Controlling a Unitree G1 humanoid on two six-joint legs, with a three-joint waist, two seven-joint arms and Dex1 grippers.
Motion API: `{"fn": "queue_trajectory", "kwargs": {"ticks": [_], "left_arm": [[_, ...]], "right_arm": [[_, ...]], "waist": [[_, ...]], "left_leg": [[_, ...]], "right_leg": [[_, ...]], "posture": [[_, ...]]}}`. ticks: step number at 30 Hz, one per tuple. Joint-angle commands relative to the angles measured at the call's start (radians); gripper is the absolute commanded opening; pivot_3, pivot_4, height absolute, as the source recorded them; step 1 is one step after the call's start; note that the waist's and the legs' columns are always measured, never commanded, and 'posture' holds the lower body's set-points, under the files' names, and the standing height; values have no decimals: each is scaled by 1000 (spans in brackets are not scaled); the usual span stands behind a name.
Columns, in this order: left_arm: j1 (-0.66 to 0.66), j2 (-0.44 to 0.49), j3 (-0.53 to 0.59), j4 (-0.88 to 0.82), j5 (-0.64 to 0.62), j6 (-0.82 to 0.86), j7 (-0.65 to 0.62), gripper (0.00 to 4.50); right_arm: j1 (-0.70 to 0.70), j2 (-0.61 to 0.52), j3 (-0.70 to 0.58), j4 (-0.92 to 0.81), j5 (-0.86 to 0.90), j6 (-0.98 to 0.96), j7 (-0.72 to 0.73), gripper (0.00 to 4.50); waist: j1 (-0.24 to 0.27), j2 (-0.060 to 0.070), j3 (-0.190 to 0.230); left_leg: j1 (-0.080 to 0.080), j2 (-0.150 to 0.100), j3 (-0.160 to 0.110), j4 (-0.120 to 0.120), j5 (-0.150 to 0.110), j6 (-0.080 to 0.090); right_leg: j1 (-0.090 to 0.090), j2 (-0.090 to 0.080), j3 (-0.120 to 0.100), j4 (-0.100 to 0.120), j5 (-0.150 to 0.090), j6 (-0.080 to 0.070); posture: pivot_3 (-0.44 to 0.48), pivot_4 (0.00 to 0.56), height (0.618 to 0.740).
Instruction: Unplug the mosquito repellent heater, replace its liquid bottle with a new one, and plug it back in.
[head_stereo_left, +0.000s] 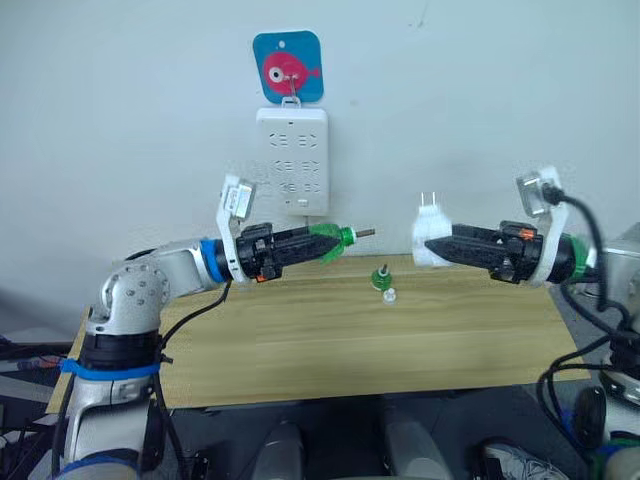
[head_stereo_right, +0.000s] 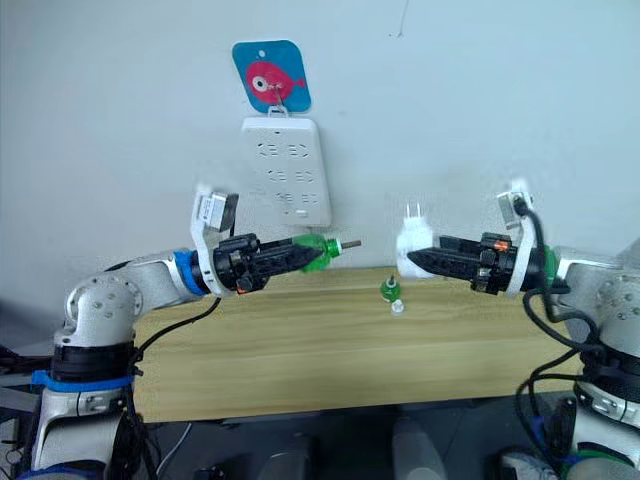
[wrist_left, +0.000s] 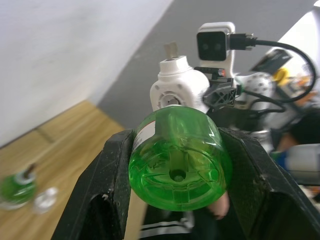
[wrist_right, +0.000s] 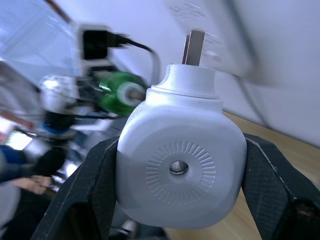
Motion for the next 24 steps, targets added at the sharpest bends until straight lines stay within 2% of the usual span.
{"fn": "queue_trajectory", "kwargs": {"ticks": [1,11,24], "left_arm": [[-39,27,40,-3,-68,50,-21,2270],[-26,34,17,-64,-74,72,-25,2270],[-12,13,-9,-85,-43,33,-27,2270]], "right_arm": [[-24,36,-59,-32,132,64,-66,3033],[-37,112,-54,-7,322,56,-294,3033],[-19,54,41,34,523,-47,-455,3033]], "waist": [[-5,0,0],[-25,0,0],[-26,0,0]], "left_leg": [[0,0,0,0,0,0],[0,0,0,-4,0,0],[1,1,1,-5,0,0]], "right_leg": [[0,0,0,0,0,0],[-2,0,1,0,0,0],[-2,0,1,-1,0,0]], "posture": [[-179,156,734],[-162,156,734],[-152,155,734]]}}
